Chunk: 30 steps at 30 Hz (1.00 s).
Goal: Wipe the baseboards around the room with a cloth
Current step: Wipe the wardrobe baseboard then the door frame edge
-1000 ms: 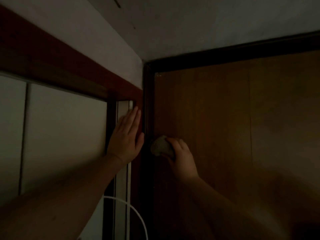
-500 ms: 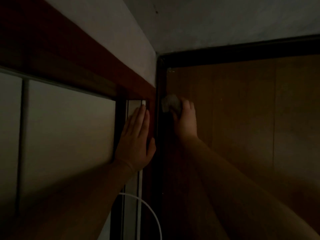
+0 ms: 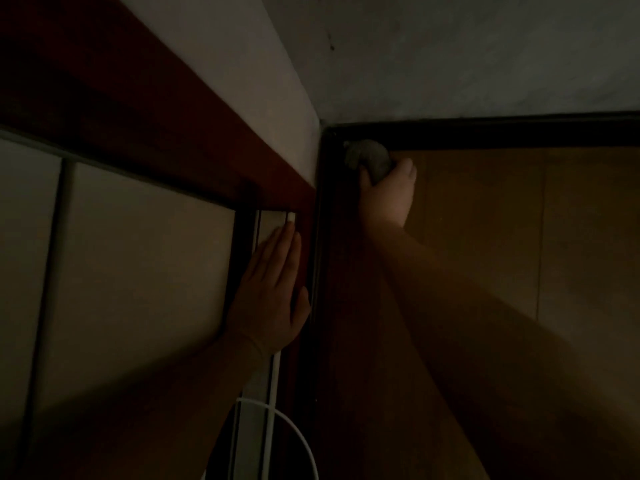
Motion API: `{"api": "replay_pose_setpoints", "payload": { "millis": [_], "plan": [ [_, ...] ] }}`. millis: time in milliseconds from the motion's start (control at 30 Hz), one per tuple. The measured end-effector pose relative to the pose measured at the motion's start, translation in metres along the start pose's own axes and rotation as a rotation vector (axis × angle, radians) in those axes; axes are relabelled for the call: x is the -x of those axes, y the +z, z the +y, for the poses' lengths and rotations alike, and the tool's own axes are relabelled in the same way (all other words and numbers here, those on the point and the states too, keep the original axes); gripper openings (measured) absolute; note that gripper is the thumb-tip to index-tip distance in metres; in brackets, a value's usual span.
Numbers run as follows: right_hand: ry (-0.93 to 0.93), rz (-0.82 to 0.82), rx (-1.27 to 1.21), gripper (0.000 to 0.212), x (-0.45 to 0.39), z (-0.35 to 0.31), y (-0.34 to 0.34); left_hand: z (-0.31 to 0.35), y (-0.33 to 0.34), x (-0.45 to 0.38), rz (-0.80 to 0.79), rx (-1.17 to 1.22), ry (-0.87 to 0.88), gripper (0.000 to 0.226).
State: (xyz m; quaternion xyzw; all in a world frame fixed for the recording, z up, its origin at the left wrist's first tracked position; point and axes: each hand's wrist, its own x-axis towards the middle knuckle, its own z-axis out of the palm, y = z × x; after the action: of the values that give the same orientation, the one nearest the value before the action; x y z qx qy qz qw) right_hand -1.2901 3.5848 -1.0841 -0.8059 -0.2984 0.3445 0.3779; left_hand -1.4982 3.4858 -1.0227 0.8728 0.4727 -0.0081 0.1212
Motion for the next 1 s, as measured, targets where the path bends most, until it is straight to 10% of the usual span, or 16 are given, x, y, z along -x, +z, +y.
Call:
{"api": "replay_pose_setpoints", "payload": {
  "millis": [367,1000],
  "plan": [
    [-0.235,-0.419,-0.015,0.053,0.162,0.09,-0.048,0.003,-0.004,-0.001,-0.056,-0.026,-0.044,0.07],
    [-0.114,-0.161,-0.152,0.052,0.059,-0.004,0.006,0.002,-0.004,-0.001,-0.032,0.03,-0.022,0.07]
  ]
}}
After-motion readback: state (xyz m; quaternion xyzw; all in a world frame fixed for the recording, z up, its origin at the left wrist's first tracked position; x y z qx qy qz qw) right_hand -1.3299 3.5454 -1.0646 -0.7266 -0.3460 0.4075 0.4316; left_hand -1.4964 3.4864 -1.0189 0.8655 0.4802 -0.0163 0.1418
